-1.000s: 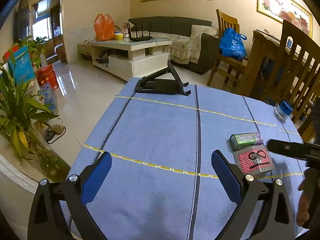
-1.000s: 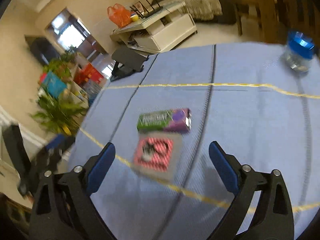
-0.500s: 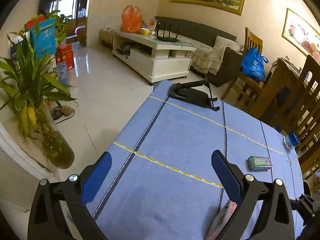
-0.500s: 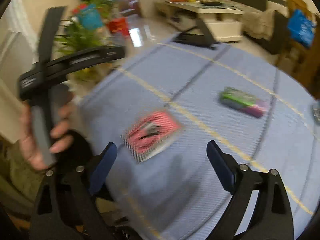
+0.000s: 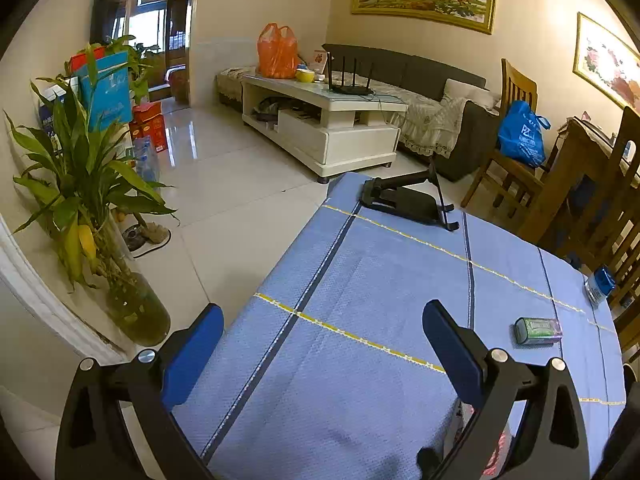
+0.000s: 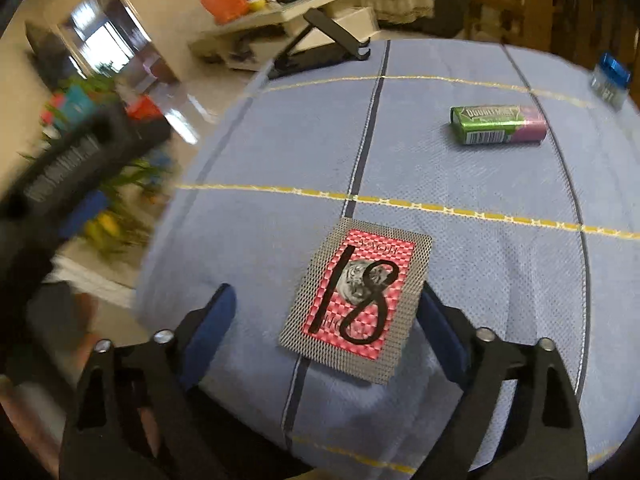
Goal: Collect trash
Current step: 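Return to the table and grasp the pink card with the right tool, then grasp the green gum pack with the left tool while the right tool holds the pink card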
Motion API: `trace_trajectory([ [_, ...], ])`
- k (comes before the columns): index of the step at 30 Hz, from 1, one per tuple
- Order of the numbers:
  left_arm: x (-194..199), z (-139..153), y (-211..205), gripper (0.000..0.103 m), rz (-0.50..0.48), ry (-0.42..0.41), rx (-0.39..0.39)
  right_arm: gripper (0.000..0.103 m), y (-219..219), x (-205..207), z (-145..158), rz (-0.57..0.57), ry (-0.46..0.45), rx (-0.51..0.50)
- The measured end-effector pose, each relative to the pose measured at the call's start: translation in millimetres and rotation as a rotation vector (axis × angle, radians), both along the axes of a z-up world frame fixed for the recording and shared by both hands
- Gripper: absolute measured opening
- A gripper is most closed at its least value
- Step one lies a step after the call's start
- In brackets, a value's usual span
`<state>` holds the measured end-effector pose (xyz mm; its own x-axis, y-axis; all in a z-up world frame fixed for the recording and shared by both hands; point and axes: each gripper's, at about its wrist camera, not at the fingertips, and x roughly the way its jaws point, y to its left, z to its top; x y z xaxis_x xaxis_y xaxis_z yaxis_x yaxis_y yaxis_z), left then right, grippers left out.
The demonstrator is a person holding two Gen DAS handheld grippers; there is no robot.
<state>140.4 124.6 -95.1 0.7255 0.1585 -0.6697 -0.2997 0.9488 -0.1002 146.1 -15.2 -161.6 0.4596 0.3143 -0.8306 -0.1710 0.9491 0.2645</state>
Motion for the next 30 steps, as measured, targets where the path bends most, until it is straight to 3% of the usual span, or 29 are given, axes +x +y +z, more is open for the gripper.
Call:
trace_trajectory([
  [3, -1.5, -0.2, 1.9, 0.096, -0.006, -0.001, 0.004, 0.061, 8.6, -3.4, -1.4, -0.034, -0.045, -0.115],
  [7, -0.3, 0.3, 0.9, 0.096, -0.016, -0.002, -0.008, 0.058, -3.9, -7.2, -4.4, 0.022, -0.058, -0.081],
  [10, -0.1, 1.2, -6.6, 0.096, -0.051, -0.011, -0.007, 0.058, -26.3, -12.1, -4.0, 0.054, -0.046, 0.010],
  [16, -1.6, 0.3, -45.4, 0.096, -0.192, -0.030, 0.050, 0.056, -107.8, -23.0, 18.5, 0.011, -0.110, 0.074],
  [20, 4.9, -16.0, -78.2, 0.096, -0.277, 0.024, 0.047, 0.056, -174.4, -36.3, 33.0, -0.048, -0.170, 0.023],
  [25, 14.3, -21.8, -124.0, 0.096, -0.359, 0.055, 0.079, 0.056, -261.5, -43.1, 28.6, -0.151, -0.179, 0.010],
  [28, 30.5, -17.3, -150.5, 0.096, -0.482, 0.058, 0.103, 0.056, -304.4, -47.4, 34.5, -0.163, -0.208, 0.001],
  [30, 47.9, -16.8, -174.0, 0.096, -0.639, 0.056, 0.156, 0.056, -325.9, -46.0, 39.4, -0.167, -0.242, -0.005],
])
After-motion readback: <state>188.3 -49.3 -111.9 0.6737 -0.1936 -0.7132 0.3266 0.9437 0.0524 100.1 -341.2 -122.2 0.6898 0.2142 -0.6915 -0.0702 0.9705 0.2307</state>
